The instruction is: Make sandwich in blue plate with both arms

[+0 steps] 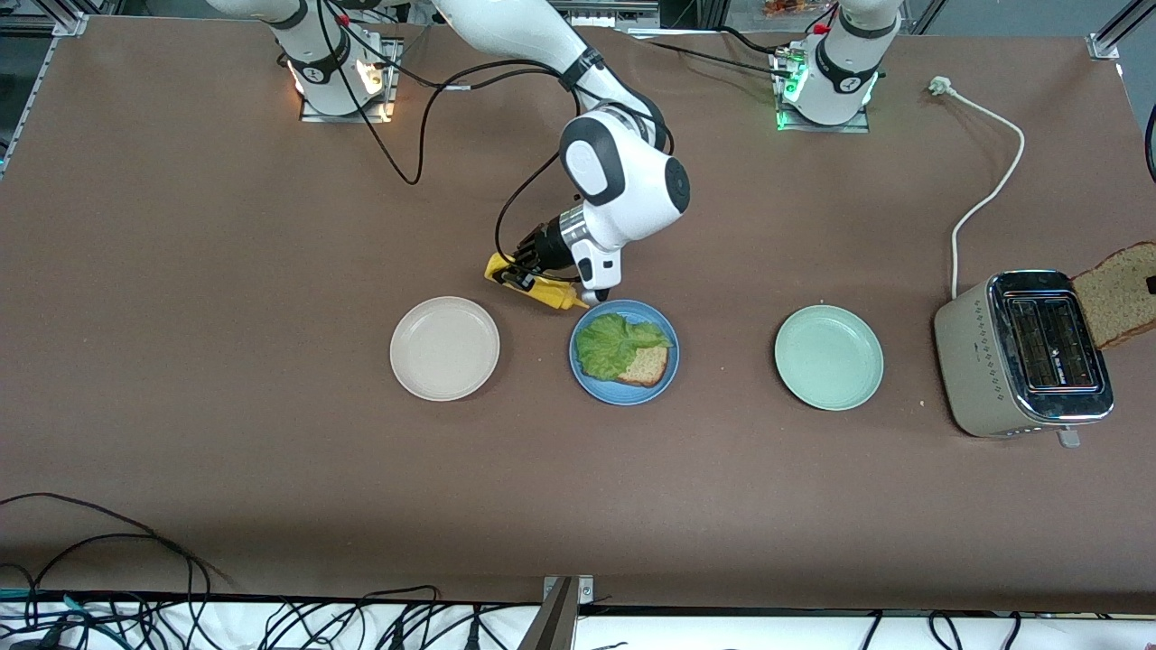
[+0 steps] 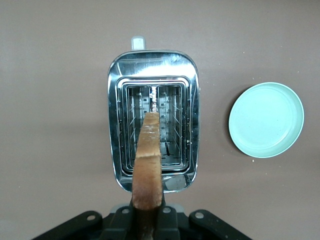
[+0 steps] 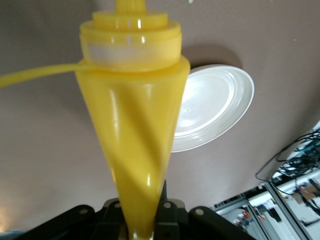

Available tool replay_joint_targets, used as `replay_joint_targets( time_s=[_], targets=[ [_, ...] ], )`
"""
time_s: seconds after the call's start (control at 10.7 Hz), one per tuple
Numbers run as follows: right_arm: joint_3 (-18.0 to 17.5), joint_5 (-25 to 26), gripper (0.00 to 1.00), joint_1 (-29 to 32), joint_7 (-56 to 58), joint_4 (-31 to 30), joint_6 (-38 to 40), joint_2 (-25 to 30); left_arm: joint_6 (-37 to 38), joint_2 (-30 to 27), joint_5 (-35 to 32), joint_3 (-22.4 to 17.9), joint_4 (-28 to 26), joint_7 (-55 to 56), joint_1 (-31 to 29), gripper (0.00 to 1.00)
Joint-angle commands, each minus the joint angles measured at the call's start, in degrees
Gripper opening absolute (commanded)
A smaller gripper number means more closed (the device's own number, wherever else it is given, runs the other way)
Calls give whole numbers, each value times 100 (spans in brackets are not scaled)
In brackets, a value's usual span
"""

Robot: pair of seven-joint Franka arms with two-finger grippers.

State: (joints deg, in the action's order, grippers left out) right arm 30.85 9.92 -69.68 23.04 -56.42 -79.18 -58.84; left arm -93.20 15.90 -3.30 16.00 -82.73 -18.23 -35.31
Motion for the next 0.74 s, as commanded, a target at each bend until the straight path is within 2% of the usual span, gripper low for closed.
replay_joint_targets(
  time_s=[0.0, 0.65],
  targets=[
    [141, 361, 0, -115, 25, 324, 201, -365, 118, -69, 66, -10, 29, -32, 6, 0],
    [88, 467, 0, -212, -167, 307, 148, -488, 179, -78, 84, -18, 29, -32, -3, 0]
  ],
)
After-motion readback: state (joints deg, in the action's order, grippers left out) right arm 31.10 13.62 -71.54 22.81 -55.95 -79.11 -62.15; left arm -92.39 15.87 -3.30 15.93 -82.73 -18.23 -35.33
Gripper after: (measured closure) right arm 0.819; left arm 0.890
